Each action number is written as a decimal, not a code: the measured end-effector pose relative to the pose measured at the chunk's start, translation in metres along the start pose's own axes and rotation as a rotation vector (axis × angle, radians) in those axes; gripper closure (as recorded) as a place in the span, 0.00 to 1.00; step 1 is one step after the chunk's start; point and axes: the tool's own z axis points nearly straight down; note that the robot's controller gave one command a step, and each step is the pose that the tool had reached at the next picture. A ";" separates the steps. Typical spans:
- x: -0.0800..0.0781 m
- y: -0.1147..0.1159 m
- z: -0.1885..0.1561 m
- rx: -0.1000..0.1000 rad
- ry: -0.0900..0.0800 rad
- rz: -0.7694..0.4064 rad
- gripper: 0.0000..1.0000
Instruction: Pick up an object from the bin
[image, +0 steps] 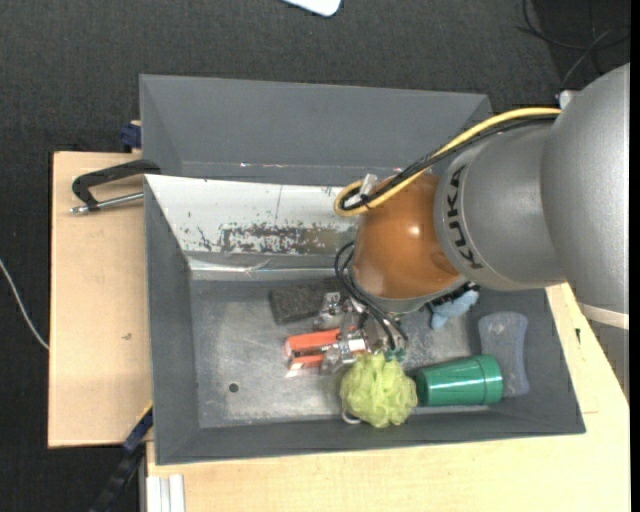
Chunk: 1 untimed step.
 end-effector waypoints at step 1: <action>0.000 0.000 0.000 0.000 0.000 0.000 1.00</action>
Offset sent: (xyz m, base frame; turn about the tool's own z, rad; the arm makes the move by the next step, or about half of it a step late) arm -0.0036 0.0021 0.1400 -0.0039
